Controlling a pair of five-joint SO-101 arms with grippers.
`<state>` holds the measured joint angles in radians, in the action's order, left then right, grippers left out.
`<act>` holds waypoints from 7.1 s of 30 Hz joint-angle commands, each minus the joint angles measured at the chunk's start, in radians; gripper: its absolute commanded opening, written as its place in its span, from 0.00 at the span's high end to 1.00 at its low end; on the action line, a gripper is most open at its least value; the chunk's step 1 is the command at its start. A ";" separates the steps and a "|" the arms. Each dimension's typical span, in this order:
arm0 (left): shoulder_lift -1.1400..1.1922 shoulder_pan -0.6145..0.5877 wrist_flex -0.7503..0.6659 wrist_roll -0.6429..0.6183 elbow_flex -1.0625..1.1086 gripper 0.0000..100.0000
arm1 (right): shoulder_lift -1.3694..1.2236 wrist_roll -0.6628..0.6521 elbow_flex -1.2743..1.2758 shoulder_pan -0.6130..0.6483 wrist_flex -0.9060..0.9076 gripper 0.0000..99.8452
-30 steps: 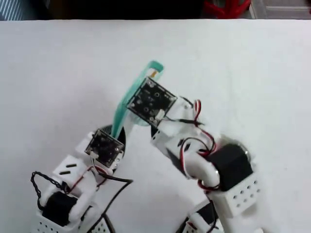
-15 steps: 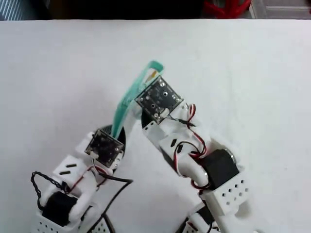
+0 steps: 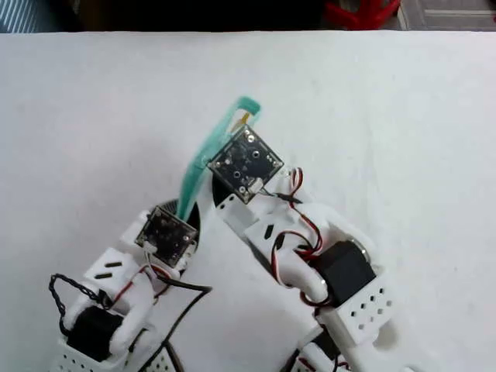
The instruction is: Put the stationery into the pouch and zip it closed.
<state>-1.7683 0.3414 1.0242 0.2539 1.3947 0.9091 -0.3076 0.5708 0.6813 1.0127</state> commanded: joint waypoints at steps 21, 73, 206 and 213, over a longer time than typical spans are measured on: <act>0.016 0.012 -0.026 -0.068 -0.066 0.77 | -0.001 -0.006 -0.127 -0.010 0.008 0.98; 0.016 -0.035 -0.094 -0.209 -0.091 0.98 | -0.254 -0.124 -0.686 -0.240 -0.068 0.98; -0.061 -0.041 -0.066 -0.216 -0.063 0.98 | -0.634 0.075 -0.572 -0.602 -0.205 0.72; -0.058 -0.035 -0.137 -0.140 -0.101 0.98 | -0.248 0.074 -0.528 -0.610 -0.016 0.70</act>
<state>-1.8328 0.3015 0.8938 0.0514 1.3226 0.4902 -0.2417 0.0522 0.0875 0.9314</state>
